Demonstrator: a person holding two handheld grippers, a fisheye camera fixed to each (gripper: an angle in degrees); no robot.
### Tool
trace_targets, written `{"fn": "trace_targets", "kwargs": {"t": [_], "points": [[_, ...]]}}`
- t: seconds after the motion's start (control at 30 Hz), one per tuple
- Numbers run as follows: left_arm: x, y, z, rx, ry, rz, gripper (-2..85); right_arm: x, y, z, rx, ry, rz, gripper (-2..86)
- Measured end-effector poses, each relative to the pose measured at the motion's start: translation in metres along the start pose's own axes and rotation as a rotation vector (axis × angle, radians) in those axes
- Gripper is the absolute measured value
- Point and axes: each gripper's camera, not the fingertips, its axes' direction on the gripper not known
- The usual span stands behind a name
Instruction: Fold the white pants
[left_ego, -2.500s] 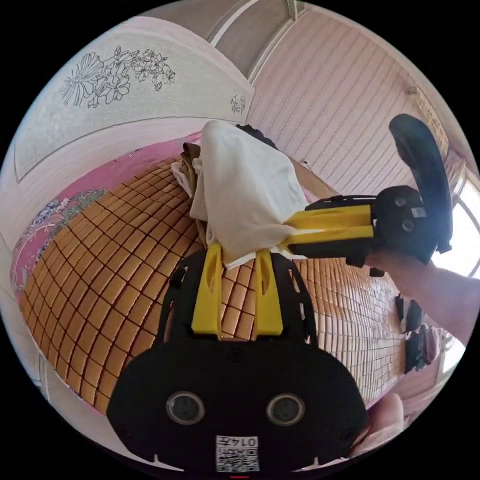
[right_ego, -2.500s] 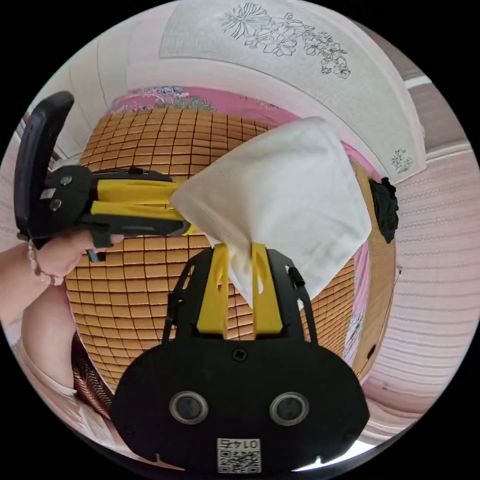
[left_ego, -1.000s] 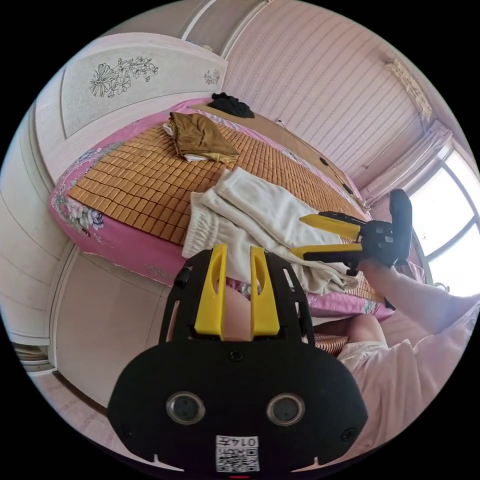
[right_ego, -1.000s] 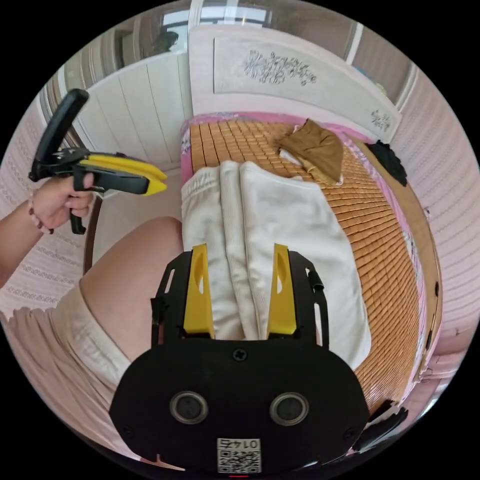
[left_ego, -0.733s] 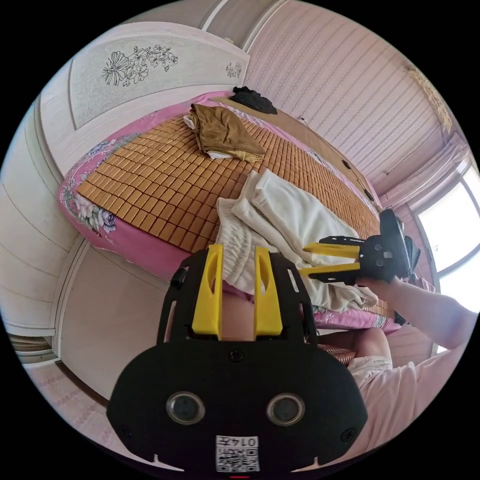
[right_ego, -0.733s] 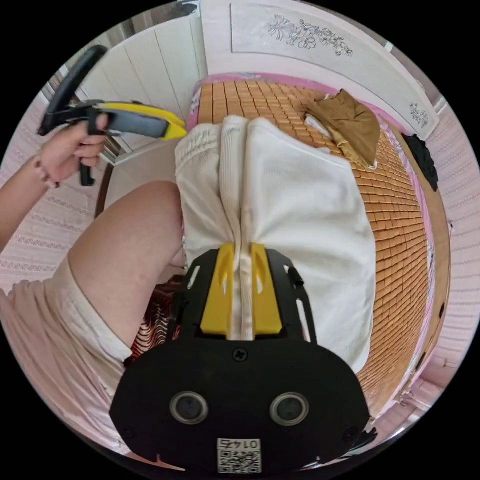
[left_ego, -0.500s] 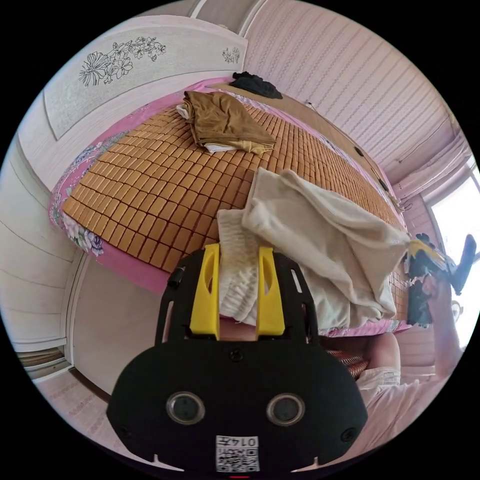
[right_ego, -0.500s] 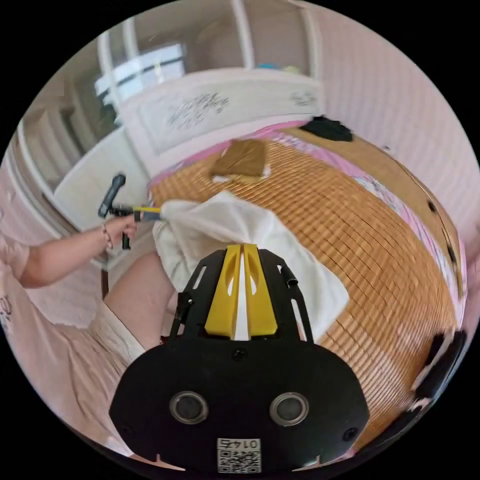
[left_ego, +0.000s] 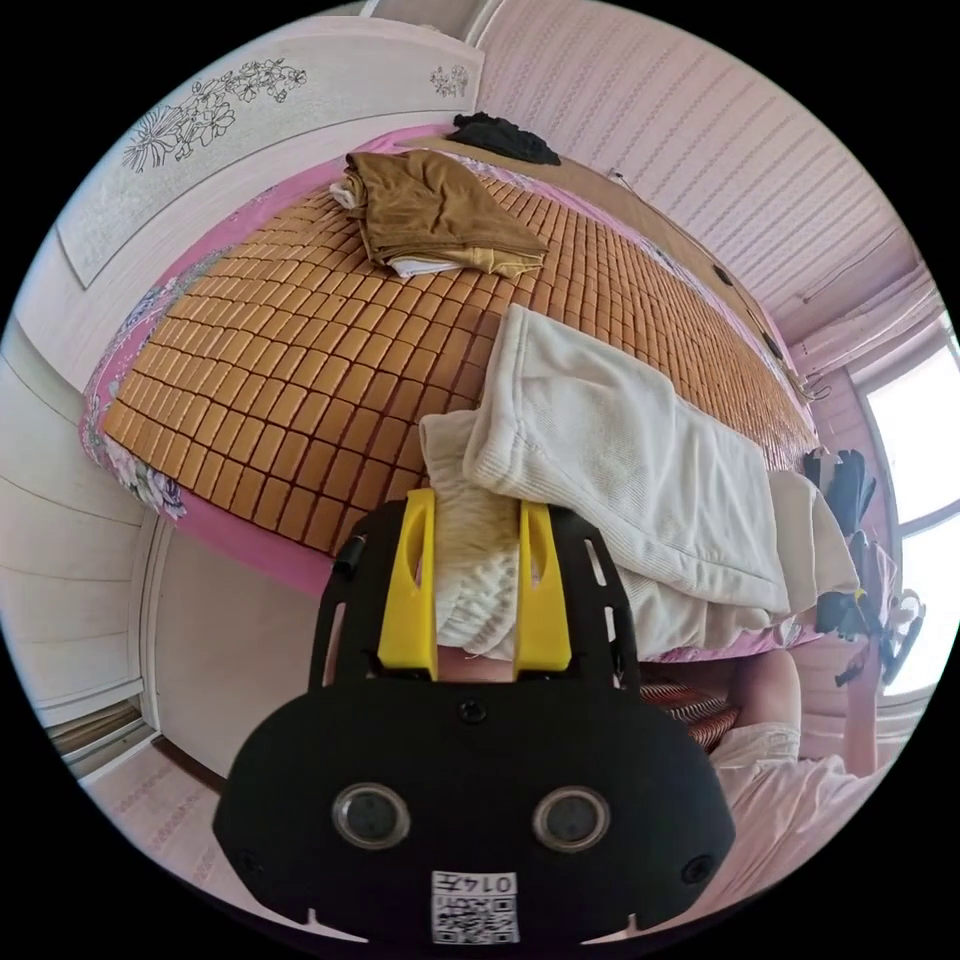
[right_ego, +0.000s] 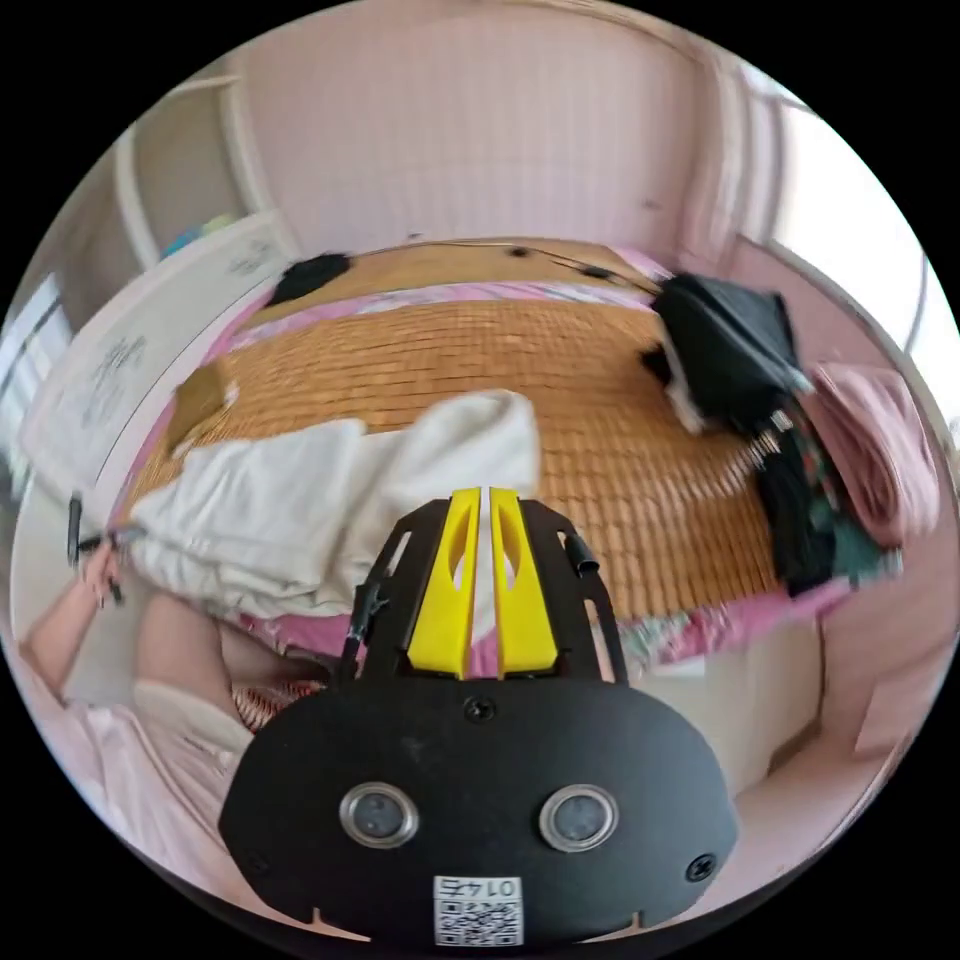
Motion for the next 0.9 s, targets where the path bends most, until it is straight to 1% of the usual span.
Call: {"fn": "trace_targets", "kwargs": {"t": [0.03,0.07,0.13,0.17,0.2,0.23,0.27,0.33,0.37,0.4,0.47,0.5,0.53,0.57,0.63,0.67,0.73,0.77,0.8,0.83,0.87,0.9], "points": [[0.001,0.000,-0.002,0.007,-0.004,0.009,11.9,-0.049,-0.016,0.010,-0.030,-0.056,-0.175,6.0],[0.005,0.001,-0.005,0.015,-0.017,0.026,11.8,-0.076,-0.023,0.016,-0.041,-0.094,-0.271,7.5],[0.009,0.001,-0.007,0.011,-0.035,0.046,11.4,-0.186,-0.036,0.035,-0.069,-0.207,-0.640,13.7],[0.011,0.001,-0.007,0.007,-0.048,0.060,11.2,-0.212,-0.036,0.041,-0.076,-0.225,-0.715,14.7],[0.011,0.001,-0.008,0.003,-0.049,0.062,11.1,-0.260,-0.034,0.053,-0.112,-0.259,-0.846,15.9],[0.011,0.001,-0.008,-0.002,-0.047,0.060,11.1,-0.301,-0.030,0.068,-0.186,-0.262,-0.958,16.2],[0.010,0.000,-0.008,-0.015,-0.040,0.054,11.0,-0.319,-0.026,0.077,-0.230,-0.247,-1.013,15.4],[0.008,-0.001,-0.008,-0.032,-0.025,0.040,10.9,-0.360,-0.015,0.113,-0.411,-0.070,-1.145,12.5],[0.007,-0.001,-0.008,-0.042,-0.015,0.031,10.9,-0.362,-0.015,0.115,-0.415,-0.060,-1.160,11.8],[0.006,0.000,-0.008,-0.051,-0.007,0.028,10.8,-0.361,-0.024,0.109,-0.423,-0.072,-1.153,8.9],[0.005,0.000,-0.009,-0.054,0.000,0.031,10.6,-0.344,-0.046,0.089,-0.394,-0.128,-1.082,5.8],[0.004,-0.001,-0.010,-0.055,0.007,0.038,10.5,-0.323,-0.064,0.070,-0.352,-0.186,-1.001,4.8],[0.003,-0.002,-0.010,-0.059,0.011,0.038,10.4,-0.296,-0.082,0.050,-0.296,-0.213,-0.914,4.4],[0.001,-0.003,-0.011,-0.063,0.028,0.031,10.3,-0.281,-0.091,0.038,-0.268,-0.224,-0.872,4.2],[-0.001,-0.005,-0.012,-0.074,0.048,0.027,10.2,-0.208,-0.122,-0.014,-0.140,-0.238,-0.692,3.9],[0.000,-0.006,-0.014,-0.073,0.052,0.032,10.1,-0.187,-0.128,-0.028,-0.108,-0.244,-0.642,3.8],[0.002,-0.006,-0.016,-0.070,0.047,0.047,10.1,-0.088,-0.134,-0.079,0.005,-0.240,-0.379,3.9],[0.003,-0.006,-0.017,-0.066,0.043,0.054,10.1,-0.060,-0.131,-0.088,0.022,-0.236,-0.300,3.9],[0.003,-0.004,-0.018,-0.062,0.051,0.053,10.2,-0.005,-0.118,-0.103,0.044,-0.221,-0.131,4.1],[0.003,-0.004,-0.018,-0.060,0.056,0.050,10.2,0.050,-0.096,-0.111,0.042,-0.186,0.051,4.3],[0.004,-0.001,-0.018,-0.051,0.057,0.044,10.2,0.074,-0.083,-0.112,0.031,-0.163,0.132,4.5],[0.005,0.001,-0.018,-0.039,0.061,0.039,10.3,0.124,-0.054,-0.106,-0.045,-0.134,0.300,4.8]]}}
